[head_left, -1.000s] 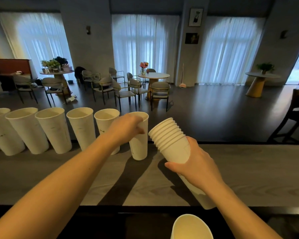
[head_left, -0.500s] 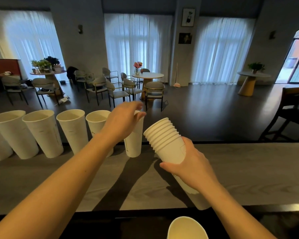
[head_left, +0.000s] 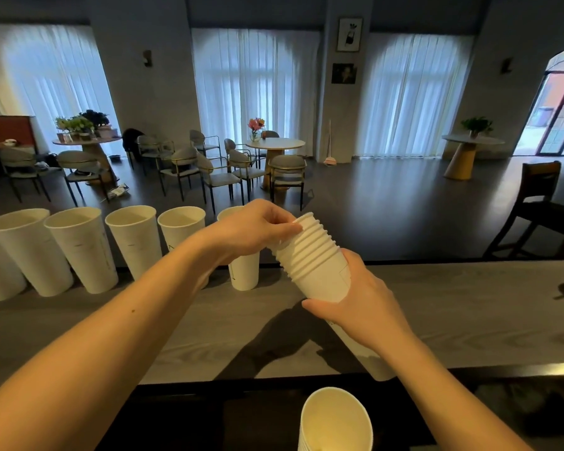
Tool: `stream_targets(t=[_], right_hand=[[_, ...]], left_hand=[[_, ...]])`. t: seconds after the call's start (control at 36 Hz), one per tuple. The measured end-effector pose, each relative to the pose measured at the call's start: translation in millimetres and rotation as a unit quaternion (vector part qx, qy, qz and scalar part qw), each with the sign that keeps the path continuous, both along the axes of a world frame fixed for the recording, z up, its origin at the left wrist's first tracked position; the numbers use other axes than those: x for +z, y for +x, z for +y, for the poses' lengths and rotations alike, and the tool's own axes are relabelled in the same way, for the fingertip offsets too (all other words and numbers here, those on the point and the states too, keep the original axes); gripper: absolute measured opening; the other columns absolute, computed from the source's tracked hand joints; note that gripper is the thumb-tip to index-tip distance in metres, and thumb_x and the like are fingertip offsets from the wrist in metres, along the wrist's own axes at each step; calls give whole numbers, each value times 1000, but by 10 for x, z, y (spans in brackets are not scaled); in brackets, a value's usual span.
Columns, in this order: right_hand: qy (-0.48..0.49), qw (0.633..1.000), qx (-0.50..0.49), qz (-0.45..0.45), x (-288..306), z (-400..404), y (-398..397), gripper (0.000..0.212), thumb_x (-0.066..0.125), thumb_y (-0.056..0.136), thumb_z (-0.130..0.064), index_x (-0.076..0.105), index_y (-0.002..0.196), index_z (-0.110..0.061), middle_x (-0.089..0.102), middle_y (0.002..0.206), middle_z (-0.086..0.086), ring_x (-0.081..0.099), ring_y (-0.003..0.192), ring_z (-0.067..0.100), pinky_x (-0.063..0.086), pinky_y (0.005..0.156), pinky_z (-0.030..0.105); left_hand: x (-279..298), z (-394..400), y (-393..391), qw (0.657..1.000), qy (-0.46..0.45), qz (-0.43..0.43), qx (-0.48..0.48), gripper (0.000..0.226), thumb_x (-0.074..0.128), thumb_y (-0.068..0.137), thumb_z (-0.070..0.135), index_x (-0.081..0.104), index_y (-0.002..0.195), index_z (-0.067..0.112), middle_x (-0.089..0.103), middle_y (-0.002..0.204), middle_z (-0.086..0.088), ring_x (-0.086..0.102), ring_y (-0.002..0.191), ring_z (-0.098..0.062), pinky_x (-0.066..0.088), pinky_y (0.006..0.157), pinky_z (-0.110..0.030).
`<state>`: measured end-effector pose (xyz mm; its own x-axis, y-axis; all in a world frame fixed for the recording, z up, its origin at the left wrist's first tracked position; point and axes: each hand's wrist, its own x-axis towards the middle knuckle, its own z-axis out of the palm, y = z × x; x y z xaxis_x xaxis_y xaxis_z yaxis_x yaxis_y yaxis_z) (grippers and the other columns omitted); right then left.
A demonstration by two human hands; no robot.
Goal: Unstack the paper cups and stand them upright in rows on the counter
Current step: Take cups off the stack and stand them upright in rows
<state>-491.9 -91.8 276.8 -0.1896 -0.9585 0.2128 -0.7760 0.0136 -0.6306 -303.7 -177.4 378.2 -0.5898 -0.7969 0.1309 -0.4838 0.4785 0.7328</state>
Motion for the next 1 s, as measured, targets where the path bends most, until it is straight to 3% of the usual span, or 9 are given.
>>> stream_targets(t=[0.11, 0.22, 0.31, 0.42, 0.56, 0.61, 0.69, 0.89, 1.0], right_hand=[[-7, 1000, -3, -6, -15, 68, -112, 96, 81, 66, -63, 23, 141, -46, 49, 123, -16, 50, 105, 10, 49, 81, 36], [27, 998, -55, -6, -81, 92, -275, 95, 81, 67, -62, 27, 142, -39, 51, 119, -11, 55, 105, 16, 51, 84, 41], [55, 994, -90, -2, -161, 101, -362, 91, 79, 67, -63, 31, 140, -37, 54, 115, -8, 57, 101, 19, 52, 81, 40], [66, 994, -91, -5, -243, 60, -405, 92, 77, 65, -65, 30, 140, -38, 58, 119, -4, 59, 103, 22, 54, 83, 45], [68, 995, -74, -18, -294, 11, -393, 92, 77, 65, -65, 28, 139, -40, 55, 121, -7, 58, 106, 20, 54, 84, 45], [64, 995, -73, -23, -296, -12, -399, 92, 78, 65, -64, 28, 139, -40, 54, 120, -8, 57, 104, 19, 53, 83, 43], [55, 995, -74, -38, -294, -59, -402, 93, 77, 63, -65, 28, 139, -42, 55, 121, -8, 58, 105, 20, 54, 84, 45], [44, 995, -74, -49, -282, -75, -409, 94, 77, 63, -67, 29, 139, -43, 56, 122, -8, 57, 105, 19, 53, 82, 42], [28, 996, -74, -52, -249, -36, -420, 96, 80, 65, -64, 29, 143, -40, 55, 125, -8, 55, 106, 17, 51, 81, 38]], left_hand=[[102, -40, -33, 995, -18, 72, 66, 19, 66, 89, 31, 71, 105, 21, 68, 96, 7, 62, 87, -6, 46, 75, -23], [167, -222, -56, 957, -198, 108, 180, 26, 60, 93, 34, 67, 112, 18, 63, 96, 4, 59, 86, -12, 48, 69, -23], [33, -350, -152, 939, -294, 37, 172, 13, 57, 95, 31, 61, 96, 18, 57, 89, 4, 55, 81, -14, 41, 62, -18], [-390, -483, -354, 949, -270, -104, 123, 17, 57, 96, 24, 52, 80, 21, 54, 77, 4, 57, 73, -17, 34, 55, -23], [-655, -540, -512, 936, -294, -154, 114, 14, 57, 95, 24, 50, 83, 24, 55, 80, 2, 52, 69, -15, 29, 49, -24], [-659, -593, -566, 927, -310, -174, 116, 7, 56, 95, 24, 57, 91, 20, 57, 85, -2, 54, 75, -20, 31, 54, -25], [-668, -676, -617, 916, -326, -193, 132, 16, 57, 96, 25, 63, 106, 15, 65, 99, -9, 62, 87, -24, 36, 62, -29], [-602, -735, -630, 924, -303, -203, 112, 20, 57, 95, 27, 62, 109, 14, 66, 109, -12, 56, 87, -21, 42, 67, -32], [-457, -562, -635, 909, -385, -97, 125, 35, 54, 97, 30, 59, 127, 12, 60, 127, -9, 53, 117, -25, 43, 94, -37]])
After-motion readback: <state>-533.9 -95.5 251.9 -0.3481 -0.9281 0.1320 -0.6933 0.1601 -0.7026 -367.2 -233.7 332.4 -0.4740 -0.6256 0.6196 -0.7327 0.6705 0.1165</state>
